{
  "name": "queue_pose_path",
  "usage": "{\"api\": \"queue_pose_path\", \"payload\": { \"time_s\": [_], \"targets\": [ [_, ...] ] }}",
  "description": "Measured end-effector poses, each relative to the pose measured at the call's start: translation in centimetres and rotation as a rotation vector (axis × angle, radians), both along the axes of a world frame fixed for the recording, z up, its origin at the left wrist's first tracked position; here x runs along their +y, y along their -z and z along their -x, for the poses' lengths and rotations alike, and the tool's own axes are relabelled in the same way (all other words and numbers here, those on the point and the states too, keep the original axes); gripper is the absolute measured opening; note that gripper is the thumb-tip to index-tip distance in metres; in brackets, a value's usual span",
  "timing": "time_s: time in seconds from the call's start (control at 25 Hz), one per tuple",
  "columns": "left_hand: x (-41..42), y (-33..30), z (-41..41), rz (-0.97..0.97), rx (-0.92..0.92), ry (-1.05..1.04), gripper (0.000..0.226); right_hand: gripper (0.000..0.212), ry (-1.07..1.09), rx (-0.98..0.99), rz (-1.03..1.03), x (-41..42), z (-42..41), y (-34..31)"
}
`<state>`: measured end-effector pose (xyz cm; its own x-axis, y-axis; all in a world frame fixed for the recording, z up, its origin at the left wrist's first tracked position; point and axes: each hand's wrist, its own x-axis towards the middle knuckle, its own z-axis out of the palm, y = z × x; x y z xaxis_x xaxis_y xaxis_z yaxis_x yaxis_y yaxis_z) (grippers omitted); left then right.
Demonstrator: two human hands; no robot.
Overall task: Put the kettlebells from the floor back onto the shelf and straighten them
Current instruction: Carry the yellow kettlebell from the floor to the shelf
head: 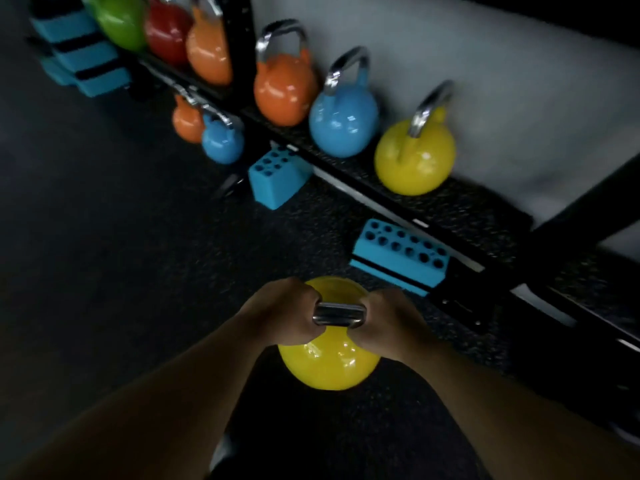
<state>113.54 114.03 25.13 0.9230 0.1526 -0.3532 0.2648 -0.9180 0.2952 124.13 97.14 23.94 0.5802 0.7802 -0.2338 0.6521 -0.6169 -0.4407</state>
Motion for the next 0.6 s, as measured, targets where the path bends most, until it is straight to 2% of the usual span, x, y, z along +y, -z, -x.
{"api": "queue_pose_path", "payload": {
  "time_s": [0.2,0.36,0.52,0.6],
  "targets": [
    [-1.9,-2.0,-15.6,0.000,-0.077,0.269,0.022,0.019,0.278,-0.113,-0.057,-3.8,-11.0,-1.5],
    [-3.7,-3.5,-25.4,-0.022,-0.187,0.411,0.024,0.026,0.411,-0.256,-0.074,-6.0,-18.1,-2.8],
    [-5.3,-4.8,-33.8,-0.070,-0.261,0.557,0.025,0.022,0.571,-0.304,-0.081,-7.5,-23.7,-4.4],
    [-6.0,-4.9,-37.2,-0.089,-0.318,0.581,0.025,0.012,0.640,-0.329,-0.095,-8.1,-25.9,-4.9]
  ]
}}
